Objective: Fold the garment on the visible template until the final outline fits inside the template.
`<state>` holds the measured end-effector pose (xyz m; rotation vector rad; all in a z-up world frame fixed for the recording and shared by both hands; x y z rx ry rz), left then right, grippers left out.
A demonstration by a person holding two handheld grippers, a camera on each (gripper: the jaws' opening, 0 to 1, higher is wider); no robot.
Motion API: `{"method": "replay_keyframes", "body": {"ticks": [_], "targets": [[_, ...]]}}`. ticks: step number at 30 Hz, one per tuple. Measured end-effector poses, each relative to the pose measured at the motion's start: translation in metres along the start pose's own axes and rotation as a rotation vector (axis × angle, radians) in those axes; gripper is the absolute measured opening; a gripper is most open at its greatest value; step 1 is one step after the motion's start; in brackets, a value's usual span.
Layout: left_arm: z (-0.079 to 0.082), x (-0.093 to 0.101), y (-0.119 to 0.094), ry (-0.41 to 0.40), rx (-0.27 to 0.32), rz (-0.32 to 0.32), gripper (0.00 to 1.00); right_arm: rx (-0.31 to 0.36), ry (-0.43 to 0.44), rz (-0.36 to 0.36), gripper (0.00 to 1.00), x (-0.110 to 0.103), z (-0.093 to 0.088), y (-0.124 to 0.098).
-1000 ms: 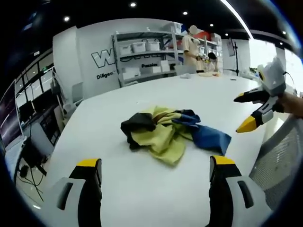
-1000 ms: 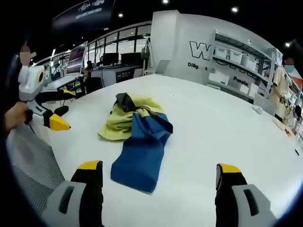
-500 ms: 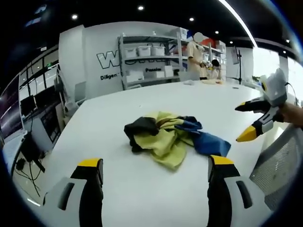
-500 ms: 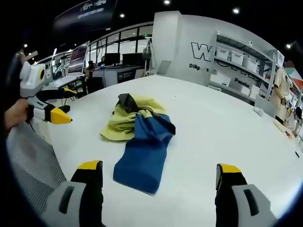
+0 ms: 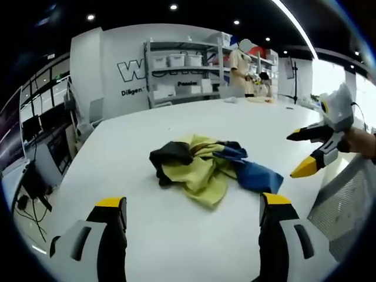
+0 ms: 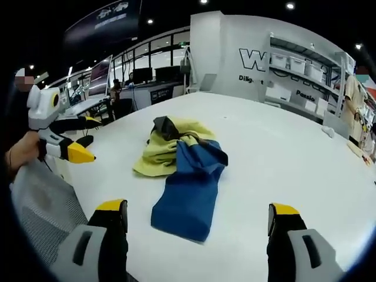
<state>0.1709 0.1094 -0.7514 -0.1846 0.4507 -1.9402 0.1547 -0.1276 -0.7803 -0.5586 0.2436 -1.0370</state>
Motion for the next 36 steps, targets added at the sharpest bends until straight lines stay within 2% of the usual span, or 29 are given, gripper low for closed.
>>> {"method": "replay_keyframes", "body": {"ticks": [2,5,8,10,11,12,14,16,17,19,20,22,26,34,36], "targets": [[-0.001,0.001,0.000,-0.003,-0.004,-0.006,0.93,0.002,-0.030,-0.040,0.99,0.006,0.000,-0.001],[-0.004,0.004,0.001,-0.004,-0.022,-0.022,0.94,0.007,0.018,-0.039,0.99,0.009,0.000,-0.001],[-0.006,0.005,0.001,-0.005,-0.030,-0.021,0.93,-0.009,0.020,-0.040,0.99,0.010,-0.003,0.000],[-0.011,0.005,0.002,0.057,-0.072,-0.007,0.93,-0.027,0.007,-0.047,0.99,0.011,-0.006,0.001],[-0.009,0.006,0.002,0.096,-0.069,0.000,0.93,-0.023,0.003,-0.045,0.99,0.011,-0.004,0.002],[-0.007,0.008,0.002,0.101,-0.056,-0.007,0.93,-0.014,0.022,-0.036,0.99,0.010,-0.003,0.001],[-0.010,0.010,0.004,0.082,-0.077,-0.031,0.93,-0.019,0.038,-0.060,0.99,0.018,-0.005,0.001],[-0.008,0.009,0.003,0.056,-0.062,-0.034,0.93,-0.010,0.053,-0.062,0.99,0.019,-0.004,0.001],[0.001,0.001,-0.002,0.029,-0.015,0.000,0.93,-0.009,0.049,-0.068,0.99,0.020,-0.004,0.002],[0.002,0.001,-0.001,0.015,-0.006,-0.004,0.93,-0.013,0.040,-0.073,0.99,0.020,-0.004,0.002],[-0.003,0.004,0.000,0.008,-0.030,-0.020,0.93,-0.008,0.038,-0.066,0.98,0.018,-0.004,0.001],[-0.003,0.005,0.000,0.010,-0.030,-0.024,0.92,-0.002,0.033,-0.041,0.98,0.010,-0.001,0.001],[-0.009,0.011,0.002,0.012,-0.062,-0.058,0.92,-0.006,0.100,0.014,0.97,0.001,-0.002,0.005],[-0.010,0.010,0.003,0.003,-0.067,-0.061,0.92,-0.017,0.078,-0.001,0.93,0.003,-0.003,0.006],[-0.012,0.011,0.003,0.007,-0.074,-0.065,0.91,0.012,0.108,0.005,0.93,0.002,0.003,0.003]]}}
Point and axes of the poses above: the point that each gripper's makers call its tool centre point, and the gripper's own axes: y roughly forward along the fingers, x roughly to its right, z roughly out of its top, the point moved 1 cm from there along -y, roughly backward along the fingers, and after that the axes turned 1 degree about y, right-handed, at the moved point
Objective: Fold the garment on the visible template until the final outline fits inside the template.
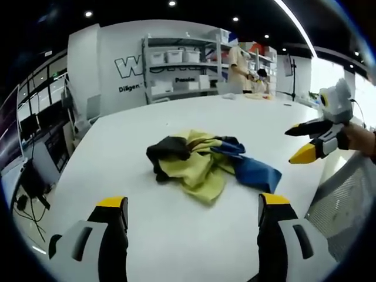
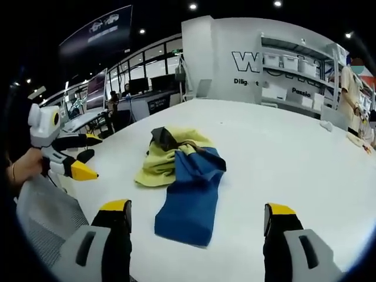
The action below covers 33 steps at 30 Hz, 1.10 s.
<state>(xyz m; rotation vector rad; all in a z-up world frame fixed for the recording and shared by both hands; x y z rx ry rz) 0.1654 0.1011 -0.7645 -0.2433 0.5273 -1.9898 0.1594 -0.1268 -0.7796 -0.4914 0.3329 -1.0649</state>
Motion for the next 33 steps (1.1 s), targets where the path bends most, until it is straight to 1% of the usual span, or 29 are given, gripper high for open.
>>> {"method": "replay_keyframes", "body": {"ticks": [1,2,5,7,8,9,10,12,14,15,19,22,23,25,26,28,30,33], "targets": [[-0.001,-0.001,0.000,-0.002,-0.005,0.002,0.91,0.020,0.042,0.023,0.93,-0.003,0.003,-0.001],[-0.001,-0.001,-0.001,-0.003,-0.003,0.003,0.91,0.022,0.060,0.027,0.92,-0.001,0.003,-0.001],[-0.001,0.001,-0.001,0.000,-0.007,-0.005,0.89,0.021,0.050,0.017,0.91,0.000,0.003,-0.001],[-0.003,-0.002,-0.001,-0.014,-0.015,0.006,0.89,0.041,0.057,0.001,0.91,0.004,0.008,-0.003],[-0.001,-0.002,-0.001,-0.007,0.000,0.012,0.89,0.045,0.053,-0.020,0.91,0.009,0.009,-0.004],[-0.001,-0.003,-0.001,-0.002,0.001,0.015,0.89,0.059,0.081,-0.020,0.90,0.011,0.012,-0.006],[-0.002,-0.002,-0.001,0.000,-0.005,0.012,0.89,0.072,0.112,-0.004,0.90,0.009,0.014,-0.006],[-0.003,-0.001,-0.001,-0.005,-0.016,0.006,0.89,0.092,0.149,0.016,0.90,0.009,0.017,-0.007],[0.000,0.004,-0.001,-0.026,0.003,-0.020,0.90,0.088,0.150,0.020,0.89,0.010,0.016,-0.008],[0.000,0.005,-0.001,-0.031,0.007,-0.020,0.91,0.087,0.150,0.021,0.88,0.009,0.016,-0.007],[-0.001,0.005,-0.001,0.024,-0.011,-0.011,0.91,0.075,0.111,0.023,0.89,0.005,0.015,-0.007],[0.002,0.001,-0.002,0.016,-0.007,-0.006,0.90,0.082,0.105,0.038,0.88,0.002,0.018,-0.006],[0.004,0.001,-0.002,0.010,0.004,-0.008,0.89,0.090,0.109,0.041,0.86,0.002,0.020,-0.007],[0.007,0.002,-0.004,-0.009,0.024,-0.015,0.87,0.141,0.156,0.055,0.84,0.004,0.029,-0.009],[0.007,0.003,-0.005,-0.023,0.025,-0.024,0.86,0.145,0.163,0.058,0.84,0.004,0.030,-0.009],[0.007,0.002,-0.007,-0.033,0.021,-0.035,0.86,0.150,0.215,0.066,0.84,0.006,0.032,-0.013],[0.009,0.001,-0.007,-0.030,0.022,-0.038,0.85,0.160,0.217,0.074,0.84,0.005,0.036,-0.016],[0.019,-0.005,-0.005,-0.022,0.028,-0.049,0.85,0.164,0.209,0.090,0.85,0.003,0.046,-0.023]]}}
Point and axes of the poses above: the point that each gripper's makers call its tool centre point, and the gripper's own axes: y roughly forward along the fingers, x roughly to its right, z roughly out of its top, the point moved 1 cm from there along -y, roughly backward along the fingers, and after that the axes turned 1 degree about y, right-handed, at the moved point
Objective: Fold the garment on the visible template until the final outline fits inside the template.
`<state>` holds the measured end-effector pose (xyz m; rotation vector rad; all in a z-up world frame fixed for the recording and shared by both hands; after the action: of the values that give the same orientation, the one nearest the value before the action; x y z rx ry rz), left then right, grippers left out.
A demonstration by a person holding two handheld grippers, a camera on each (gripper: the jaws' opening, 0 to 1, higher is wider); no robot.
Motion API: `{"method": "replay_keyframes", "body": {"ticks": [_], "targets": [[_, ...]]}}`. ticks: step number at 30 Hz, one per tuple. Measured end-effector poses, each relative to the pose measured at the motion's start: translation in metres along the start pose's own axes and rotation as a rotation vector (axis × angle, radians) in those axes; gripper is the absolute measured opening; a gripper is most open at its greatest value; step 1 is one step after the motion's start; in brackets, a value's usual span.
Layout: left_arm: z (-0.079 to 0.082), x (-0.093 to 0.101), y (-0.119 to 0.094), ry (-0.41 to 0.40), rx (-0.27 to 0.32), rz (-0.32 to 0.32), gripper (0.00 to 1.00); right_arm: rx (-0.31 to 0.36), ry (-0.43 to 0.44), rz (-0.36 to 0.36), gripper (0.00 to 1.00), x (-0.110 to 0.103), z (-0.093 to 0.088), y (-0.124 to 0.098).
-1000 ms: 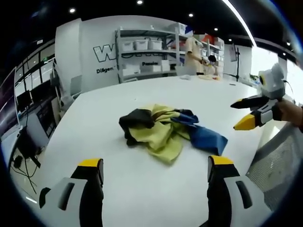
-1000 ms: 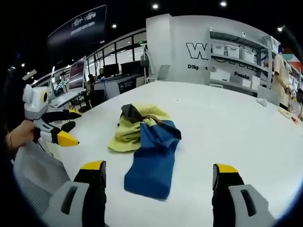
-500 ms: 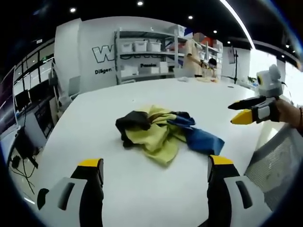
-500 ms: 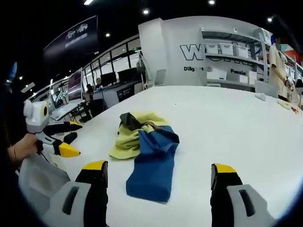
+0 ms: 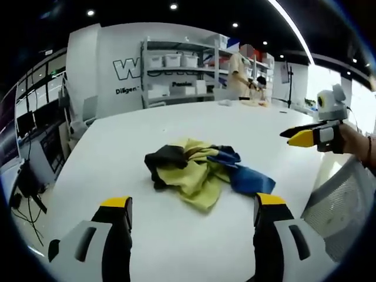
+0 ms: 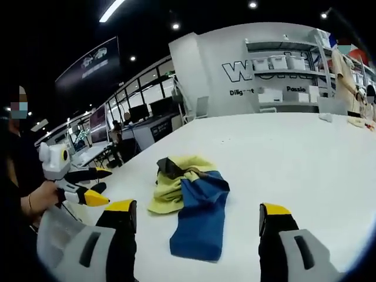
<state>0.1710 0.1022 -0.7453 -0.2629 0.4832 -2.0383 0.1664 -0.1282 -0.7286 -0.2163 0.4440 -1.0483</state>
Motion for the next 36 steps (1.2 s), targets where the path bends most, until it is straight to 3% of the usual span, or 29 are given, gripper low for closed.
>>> {"method": "replay_keyframes", "body": {"ticks": [6,11,15,18,23,24,28,33,36], "targets": [[0.033,-0.023,0.009,0.080,0.014,-0.001,0.85,0.042,-0.033,0.018,0.82,0.003,0.032,0.004],[0.049,-0.047,0.024,0.074,0.005,0.013,0.84,0.053,-0.035,0.053,0.81,0.010,0.061,0.015],[0.058,-0.063,0.035,0.074,0.013,0.038,0.85,0.040,-0.046,0.057,0.81,0.019,0.069,0.025],[0.061,-0.073,0.050,0.050,0.010,0.028,0.83,0.030,-0.037,0.040,0.81,0.028,0.063,0.036],[0.056,-0.087,0.070,0.043,-0.021,0.017,0.83,-0.042,-0.017,0.047,0.75,0.032,0.040,0.059],[0.052,-0.090,0.075,-0.002,-0.045,0.001,0.82,-0.050,0.003,0.048,0.74,0.031,0.037,0.065],[0.049,-0.098,0.090,-0.043,-0.026,-0.026,0.82,-0.068,0.027,0.052,0.70,0.030,0.027,0.080],[0.038,-0.102,0.114,0.017,-0.063,-0.062,0.78,-0.119,0.009,0.041,0.62,0.038,0.008,0.095],[0.032,-0.095,0.126,0.042,-0.073,-0.122,0.69,-0.161,-0.046,0.013,0.58,0.048,-0.004,0.107]]}}
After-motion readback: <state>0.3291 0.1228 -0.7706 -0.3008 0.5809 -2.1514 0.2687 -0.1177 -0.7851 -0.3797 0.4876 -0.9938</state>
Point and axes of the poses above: the point that each gripper's makers call its tool centre point, and the gripper's own axes: y roughly forward along the fingers, x roughly to its right, z roughly out of its top, the point moved 1 cm from there along -y, roughly backward along the fingers, and after that the axes turned 1 degree about y, right-handed, at the moved point
